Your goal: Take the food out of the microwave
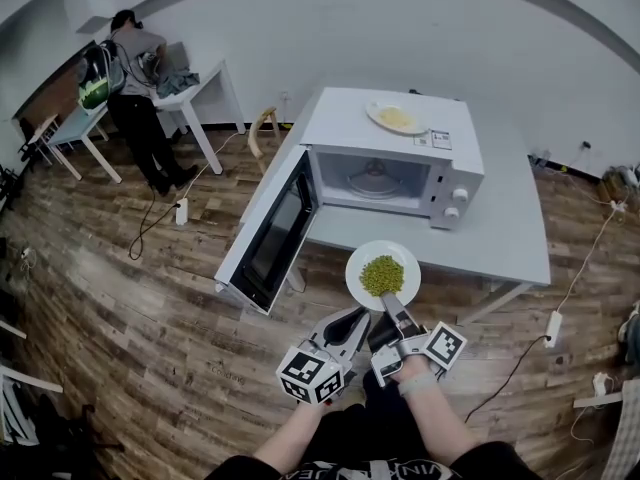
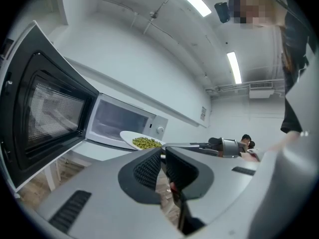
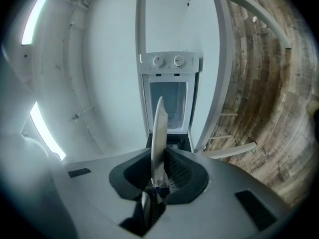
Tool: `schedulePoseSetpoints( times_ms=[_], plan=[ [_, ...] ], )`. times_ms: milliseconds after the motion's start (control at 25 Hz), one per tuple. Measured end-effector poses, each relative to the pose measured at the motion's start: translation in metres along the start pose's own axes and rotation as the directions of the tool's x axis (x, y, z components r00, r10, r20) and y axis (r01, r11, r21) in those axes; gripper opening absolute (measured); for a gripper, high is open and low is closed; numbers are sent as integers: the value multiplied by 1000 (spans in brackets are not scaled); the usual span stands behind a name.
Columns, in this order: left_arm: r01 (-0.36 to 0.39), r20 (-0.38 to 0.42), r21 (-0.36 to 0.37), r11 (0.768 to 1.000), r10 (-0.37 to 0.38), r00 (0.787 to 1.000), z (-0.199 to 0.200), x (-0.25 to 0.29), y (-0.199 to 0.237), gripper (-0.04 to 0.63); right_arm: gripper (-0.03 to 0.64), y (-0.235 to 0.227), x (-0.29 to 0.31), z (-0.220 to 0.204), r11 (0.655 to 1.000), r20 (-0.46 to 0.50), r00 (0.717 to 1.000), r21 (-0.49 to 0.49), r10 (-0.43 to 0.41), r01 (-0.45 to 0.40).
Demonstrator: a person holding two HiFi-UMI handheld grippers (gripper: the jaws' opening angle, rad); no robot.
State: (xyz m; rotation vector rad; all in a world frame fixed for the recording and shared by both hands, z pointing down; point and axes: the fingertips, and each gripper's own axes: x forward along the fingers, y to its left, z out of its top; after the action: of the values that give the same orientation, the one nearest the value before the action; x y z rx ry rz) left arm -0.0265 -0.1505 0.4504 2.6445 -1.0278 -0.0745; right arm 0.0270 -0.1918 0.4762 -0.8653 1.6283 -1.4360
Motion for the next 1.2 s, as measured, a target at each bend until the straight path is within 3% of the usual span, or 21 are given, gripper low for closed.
schedulePoseSetpoints(
  times_ms=[560, 1200],
  plan=[
    [-41, 20, -3, 999, 41, 999, -4, -20, -14, 35, 52, 3, -22, -14, 1000, -45, 999, 0, 6, -6],
    [-46, 3, -4, 999, 46, 999, -25, -62, -98, 34, 52, 17, -118, -24, 1000, -8, 1000, 25, -6, 6]
  ],
)
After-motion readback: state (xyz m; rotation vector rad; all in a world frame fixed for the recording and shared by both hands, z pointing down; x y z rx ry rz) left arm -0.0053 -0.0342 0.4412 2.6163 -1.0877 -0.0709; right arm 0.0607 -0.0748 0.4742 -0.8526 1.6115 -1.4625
